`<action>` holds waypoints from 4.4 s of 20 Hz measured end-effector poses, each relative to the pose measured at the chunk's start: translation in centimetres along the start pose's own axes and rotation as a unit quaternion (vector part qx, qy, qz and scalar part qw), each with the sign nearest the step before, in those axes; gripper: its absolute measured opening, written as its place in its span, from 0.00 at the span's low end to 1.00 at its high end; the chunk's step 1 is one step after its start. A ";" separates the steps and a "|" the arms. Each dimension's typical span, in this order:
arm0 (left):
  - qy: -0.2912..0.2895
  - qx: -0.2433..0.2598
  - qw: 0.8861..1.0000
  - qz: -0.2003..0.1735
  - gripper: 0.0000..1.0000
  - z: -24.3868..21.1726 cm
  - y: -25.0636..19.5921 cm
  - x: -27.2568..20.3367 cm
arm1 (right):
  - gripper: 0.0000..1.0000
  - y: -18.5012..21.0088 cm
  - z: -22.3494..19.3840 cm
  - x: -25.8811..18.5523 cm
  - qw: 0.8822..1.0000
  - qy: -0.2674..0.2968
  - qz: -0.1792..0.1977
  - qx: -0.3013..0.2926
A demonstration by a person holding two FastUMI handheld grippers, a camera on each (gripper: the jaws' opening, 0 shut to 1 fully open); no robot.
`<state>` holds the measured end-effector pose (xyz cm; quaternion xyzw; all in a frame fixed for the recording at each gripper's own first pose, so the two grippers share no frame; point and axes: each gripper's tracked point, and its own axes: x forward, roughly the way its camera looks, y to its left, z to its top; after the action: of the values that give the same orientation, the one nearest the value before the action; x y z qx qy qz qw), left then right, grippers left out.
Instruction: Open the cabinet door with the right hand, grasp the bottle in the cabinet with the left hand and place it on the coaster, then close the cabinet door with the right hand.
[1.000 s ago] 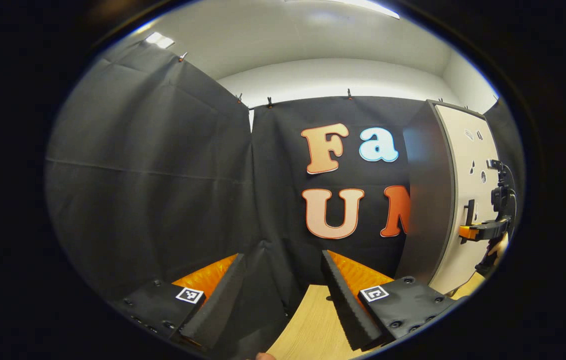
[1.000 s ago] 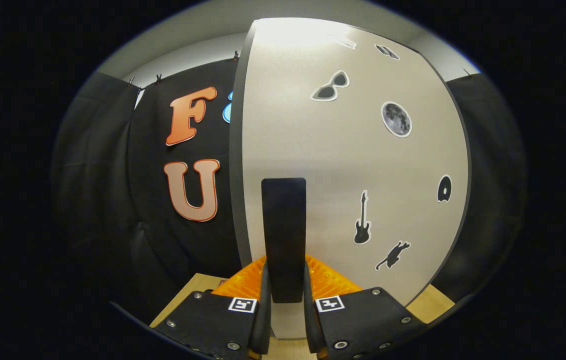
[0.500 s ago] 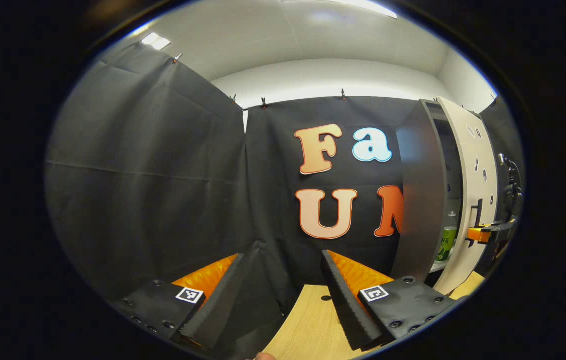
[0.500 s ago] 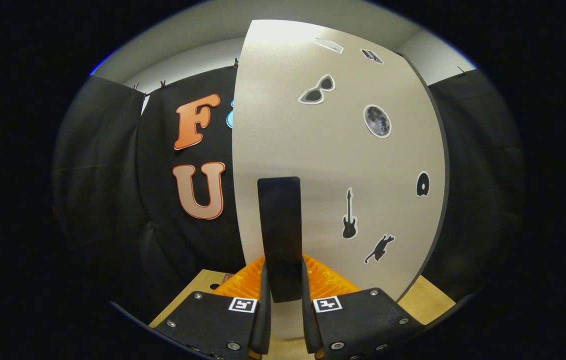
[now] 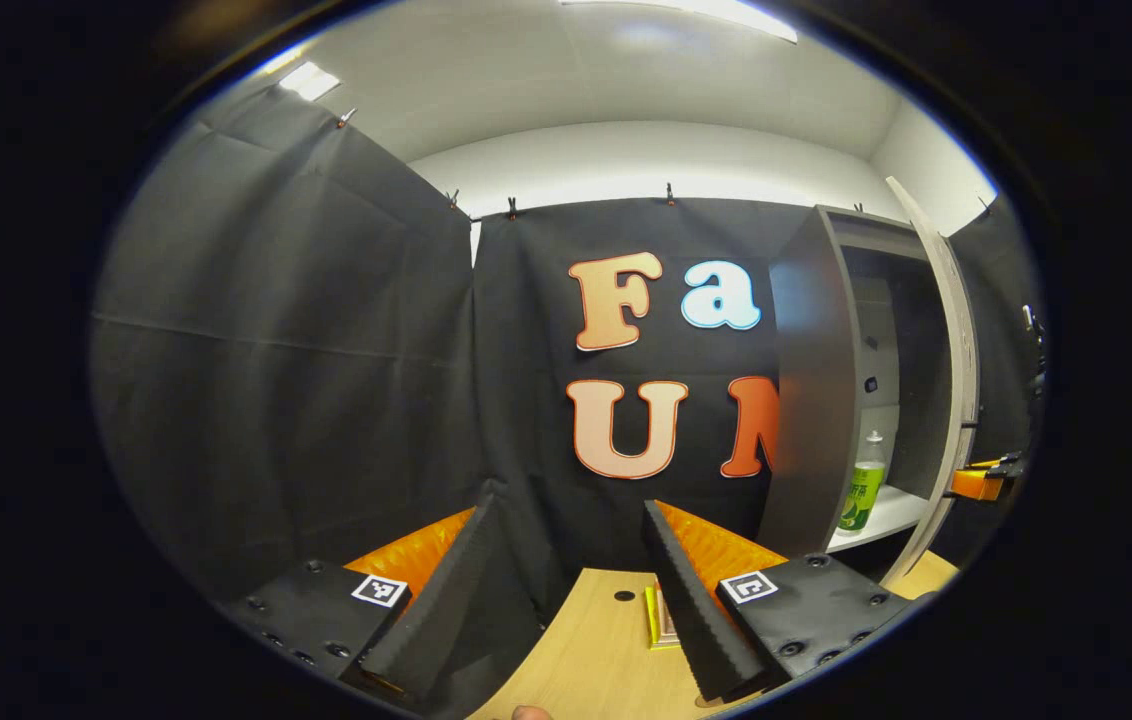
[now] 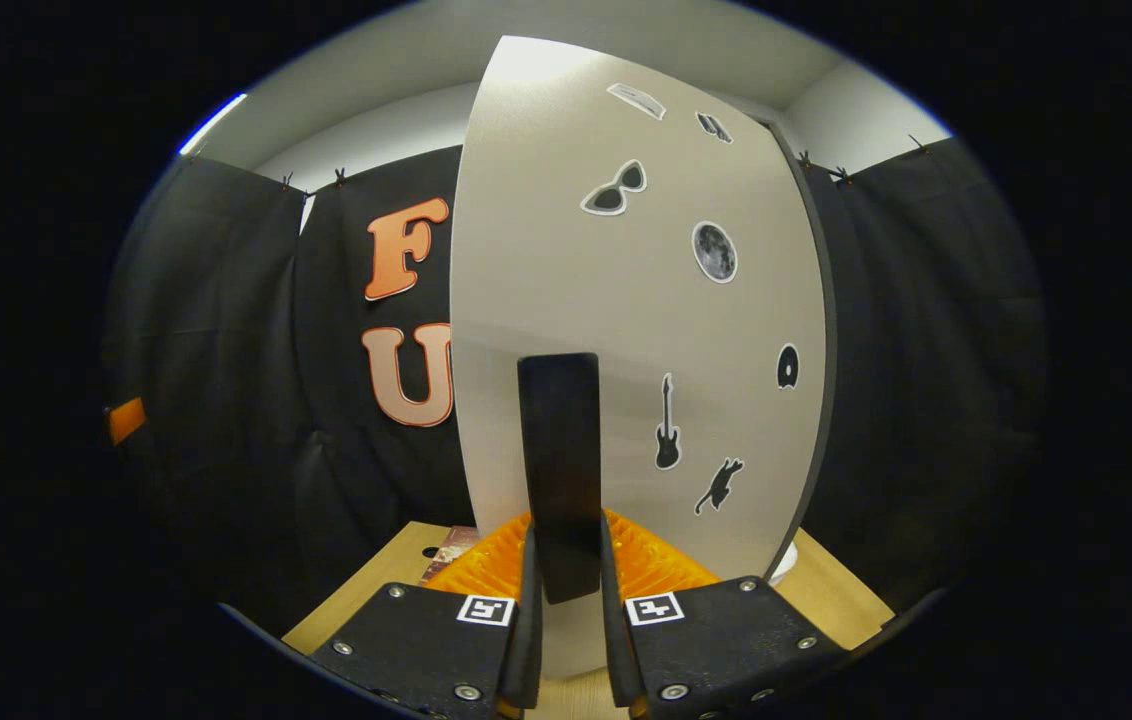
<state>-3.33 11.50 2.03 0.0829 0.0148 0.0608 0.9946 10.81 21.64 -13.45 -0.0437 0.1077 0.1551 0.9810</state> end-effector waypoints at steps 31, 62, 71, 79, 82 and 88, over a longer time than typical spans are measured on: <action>0.037 -0.018 0.997 -0.073 0.96 -1.0 -20.7 -6.6 | 0.08 -10.7 -0.4 -6.0 0.999 -0.001 -0.050 -0.021; 0.026 0.024 0.983 -0.179 0.98 -7.8 -47.3 11.4 | 0.31 -19.2 -0.7 -7.6 0.994 -0.002 -0.111 0.008; 0.041 0.023 0.985 -0.167 0.98 -9.4 -48.7 17.3 | 0.37 -21.6 -0.6 -6.6 0.988 -0.002 -0.149 0.028; 0.068 0.036 0.984 -0.163 0.98 -11.7 -50.2 19.6 | 0.37 -22.5 -1.0 -5.8 0.986 0.008 -0.162 0.038; 0.082 0.042 0.983 -0.162 0.98 -12.9 -50.6 20.3 | 0.38 -22.7 -1.3 -5.5 0.985 0.015 -0.168 0.044; 0.089 0.019 0.981 -0.173 0.80 -12.8 -50.7 19.5 | 0.37 -23.8 -1.5 -4.3 0.984 0.018 -0.173 0.047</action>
<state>21.48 -33.62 -19.38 0.0920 0.1189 -0.1059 0.9829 13.97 -2.40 -12.65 -0.0184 0.1235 -0.0232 0.9919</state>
